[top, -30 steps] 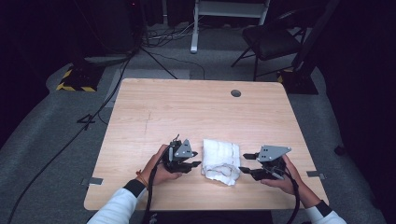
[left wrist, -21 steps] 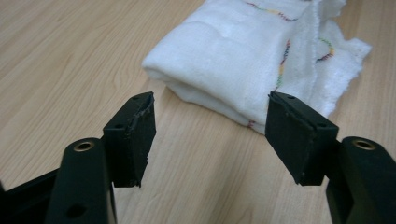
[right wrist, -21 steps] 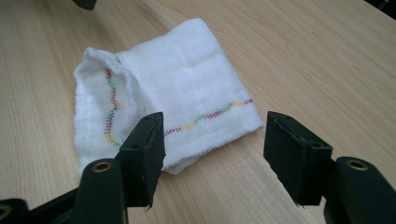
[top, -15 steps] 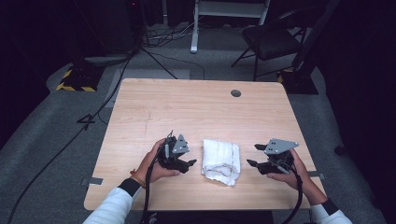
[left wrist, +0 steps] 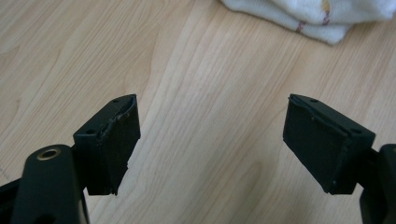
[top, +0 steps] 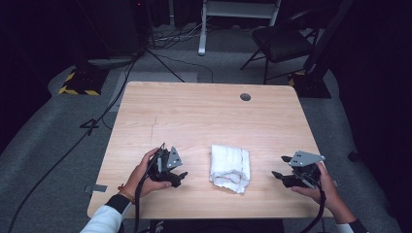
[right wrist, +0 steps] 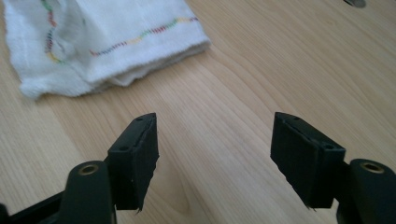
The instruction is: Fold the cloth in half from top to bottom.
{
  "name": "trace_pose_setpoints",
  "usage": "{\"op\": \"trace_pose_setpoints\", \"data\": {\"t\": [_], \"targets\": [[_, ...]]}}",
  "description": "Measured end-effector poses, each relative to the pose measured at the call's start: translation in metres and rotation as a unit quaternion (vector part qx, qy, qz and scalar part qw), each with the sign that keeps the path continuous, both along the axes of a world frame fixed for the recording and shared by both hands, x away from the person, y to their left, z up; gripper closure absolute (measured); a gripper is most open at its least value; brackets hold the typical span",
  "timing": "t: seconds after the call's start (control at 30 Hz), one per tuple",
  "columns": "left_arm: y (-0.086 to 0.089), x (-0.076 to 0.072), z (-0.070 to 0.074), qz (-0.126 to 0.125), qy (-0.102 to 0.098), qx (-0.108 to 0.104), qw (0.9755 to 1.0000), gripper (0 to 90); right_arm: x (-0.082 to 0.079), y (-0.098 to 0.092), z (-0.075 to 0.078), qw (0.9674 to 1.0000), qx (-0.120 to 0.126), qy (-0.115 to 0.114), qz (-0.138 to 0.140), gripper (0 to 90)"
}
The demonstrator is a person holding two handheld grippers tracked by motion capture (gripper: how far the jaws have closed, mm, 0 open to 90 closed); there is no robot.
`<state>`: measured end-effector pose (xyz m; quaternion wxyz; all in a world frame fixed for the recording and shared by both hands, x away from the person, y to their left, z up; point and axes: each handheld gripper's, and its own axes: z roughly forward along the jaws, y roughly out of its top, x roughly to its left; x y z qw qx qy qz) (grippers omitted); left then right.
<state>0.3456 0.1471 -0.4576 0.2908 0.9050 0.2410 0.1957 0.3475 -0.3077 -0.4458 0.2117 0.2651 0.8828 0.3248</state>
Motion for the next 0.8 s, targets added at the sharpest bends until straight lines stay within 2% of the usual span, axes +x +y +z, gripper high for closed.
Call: {"op": "trace_pose_setpoints", "data": {"t": [0.2, 0.4, 0.47, 0.53, 0.63, 0.7, 0.8], "targets": [[0.015, -0.006, -0.006, 0.019, 0.003, 0.005, 0.9998, 18.1, -0.004, -0.020, -0.013, 0.9996, -0.006, 0.008, -0.025, 30.6], [0.036, -0.010, -0.016, 0.038, 0.018, -0.015, 0.9990, 18.2, -0.011, -0.039, -0.025, 0.9984, 0.005, 0.019, -0.053, 29.5], [0.042, -0.012, -0.020, 0.040, 0.019, -0.015, 0.9989, 18.1, -0.013, -0.045, -0.028, 0.9977, 0.006, 0.019, -0.065, 28.2], [0.048, -0.014, -0.021, 0.042, 0.026, -0.031, 0.9983, 18.1, -0.015, -0.051, -0.032, 0.9966, 0.010, 0.020, -0.080, 27.8], [0.055, -0.017, -0.021, 0.038, 0.027, -0.047, 0.9978, 18.0, -0.018, -0.063, -0.039, 0.9938, 0.041, 0.020, -0.102, 27.3], [0.059, -0.018, -0.022, 0.041, 0.030, -0.052, 0.9973, 17.9, -0.018, -0.071, -0.044, 0.9900, 0.065, 0.030, -0.122, 27.2], [0.068, -0.016, -0.027, 0.054, 0.038, -0.047, 0.9967, 17.9, -0.018, -0.081, -0.052, 0.9851, 0.077, 0.038, -0.149, 26.1]]}}
